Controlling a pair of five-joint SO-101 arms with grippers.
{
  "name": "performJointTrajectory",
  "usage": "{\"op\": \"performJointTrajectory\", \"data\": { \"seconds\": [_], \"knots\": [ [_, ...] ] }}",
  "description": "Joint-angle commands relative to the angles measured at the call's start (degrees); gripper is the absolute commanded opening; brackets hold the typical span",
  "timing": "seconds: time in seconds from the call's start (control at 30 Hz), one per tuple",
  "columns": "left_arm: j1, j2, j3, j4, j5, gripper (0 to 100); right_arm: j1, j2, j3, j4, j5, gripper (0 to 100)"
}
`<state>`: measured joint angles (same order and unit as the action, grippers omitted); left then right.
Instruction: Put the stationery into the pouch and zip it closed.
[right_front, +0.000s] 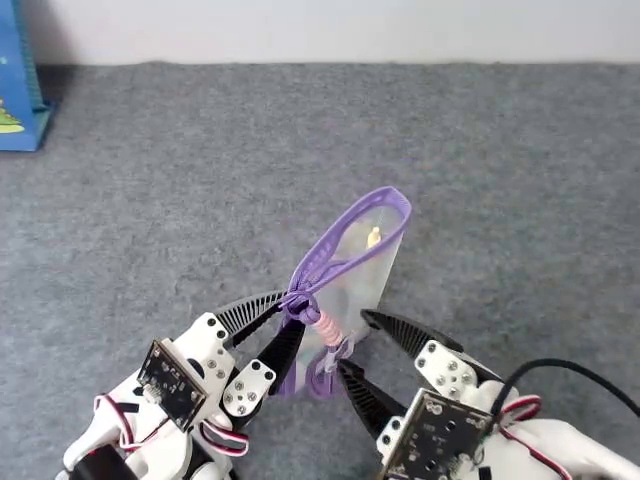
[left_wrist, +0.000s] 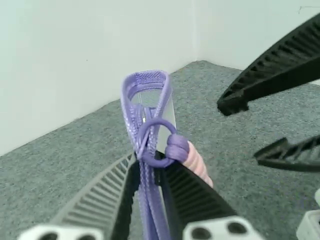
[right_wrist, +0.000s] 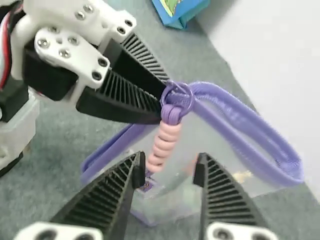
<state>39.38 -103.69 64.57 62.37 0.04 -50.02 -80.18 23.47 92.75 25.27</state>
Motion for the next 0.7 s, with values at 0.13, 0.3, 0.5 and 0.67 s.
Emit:
{"op": "performJointTrajectory", "data": {
  "seconds": [0.13, 0.3, 0.5, 0.67],
  "knots": [
    [-0.70, -0.88, -3.38, -0.18, -1.05, 1, -0.57, 5.76, 6.42, -4.88, -1.49, 17.4],
    [-0.70, -0.88, -2.42, -0.53, -1.14, 1, -0.57, 5.76, 8.35, -7.60, -2.99, 17.5],
    [-0.70, -0.88, -2.42, -0.53, -1.14, 1, -0.57, 5.76, 15.56, -13.49, -2.99, 17.0],
    [-0.70, -0.88, -2.33, -0.53, -1.14, 1, -0.48, 5.14, 15.91, -13.41, -1.14, 3.1]
  ]
}}
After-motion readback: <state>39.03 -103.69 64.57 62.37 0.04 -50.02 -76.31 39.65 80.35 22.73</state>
